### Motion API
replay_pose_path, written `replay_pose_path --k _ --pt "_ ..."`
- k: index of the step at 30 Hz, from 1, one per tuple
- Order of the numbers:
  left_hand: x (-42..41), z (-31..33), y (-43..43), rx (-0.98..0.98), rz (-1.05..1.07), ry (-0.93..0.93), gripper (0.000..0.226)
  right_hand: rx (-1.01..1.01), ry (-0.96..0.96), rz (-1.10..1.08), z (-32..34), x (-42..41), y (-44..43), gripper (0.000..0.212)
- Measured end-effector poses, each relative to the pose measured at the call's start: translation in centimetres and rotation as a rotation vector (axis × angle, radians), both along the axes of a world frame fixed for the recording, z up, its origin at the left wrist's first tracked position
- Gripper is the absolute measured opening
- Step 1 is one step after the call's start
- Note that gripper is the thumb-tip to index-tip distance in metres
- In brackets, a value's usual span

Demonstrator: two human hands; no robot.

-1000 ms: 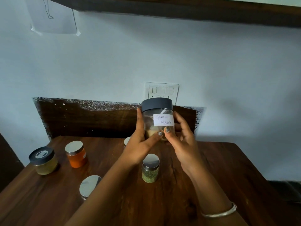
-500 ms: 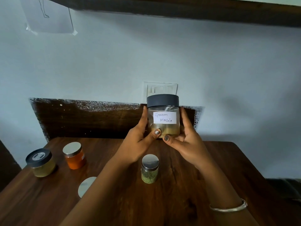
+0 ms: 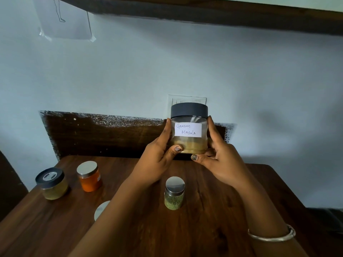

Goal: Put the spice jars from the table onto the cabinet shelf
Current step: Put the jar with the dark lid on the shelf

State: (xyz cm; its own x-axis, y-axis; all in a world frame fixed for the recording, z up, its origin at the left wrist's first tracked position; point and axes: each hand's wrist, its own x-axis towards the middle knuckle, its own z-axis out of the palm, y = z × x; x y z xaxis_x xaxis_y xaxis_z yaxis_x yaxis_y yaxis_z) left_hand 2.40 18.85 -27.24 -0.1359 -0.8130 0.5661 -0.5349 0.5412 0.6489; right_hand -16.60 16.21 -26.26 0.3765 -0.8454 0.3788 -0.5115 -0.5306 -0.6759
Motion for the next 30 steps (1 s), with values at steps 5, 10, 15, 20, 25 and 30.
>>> replay_pose_path --k 5,10,15,20,25,30 --pt "0.7 1.5 -0.4 -0.058 0.003 -0.028 0.075 -0.086 0.008 -0.045 1.6 1.0 -0.4 0.105" --pt "2.0 4.7 -1.7 -0.190 0.070 -0.142 0.073 -0.176 0.039 -0.123 4.8 2.4 -1.6 0.104" --pt "3.3 9.8 -4.7 -0.285 0.124 -0.198 0.073 -0.373 0.009 -0.205 9.2 4.8 -3.4 0.106" --pt "4.5 15.9 -8.4 -0.409 0.118 -0.169 0.072 -0.524 -0.075 -0.244 14.3 6.5 -6.4 0.106" --pt "4.7 21.7 -12.7 -0.471 0.107 -0.030 0.069 -0.638 -0.113 -0.214 20.5 7.5 -10.5 0.103" --pt "5.0 26.3 -17.2 -0.567 0.147 0.022 0.062 -0.698 -0.180 -0.152 25.3 8.4 -15.5 0.091"
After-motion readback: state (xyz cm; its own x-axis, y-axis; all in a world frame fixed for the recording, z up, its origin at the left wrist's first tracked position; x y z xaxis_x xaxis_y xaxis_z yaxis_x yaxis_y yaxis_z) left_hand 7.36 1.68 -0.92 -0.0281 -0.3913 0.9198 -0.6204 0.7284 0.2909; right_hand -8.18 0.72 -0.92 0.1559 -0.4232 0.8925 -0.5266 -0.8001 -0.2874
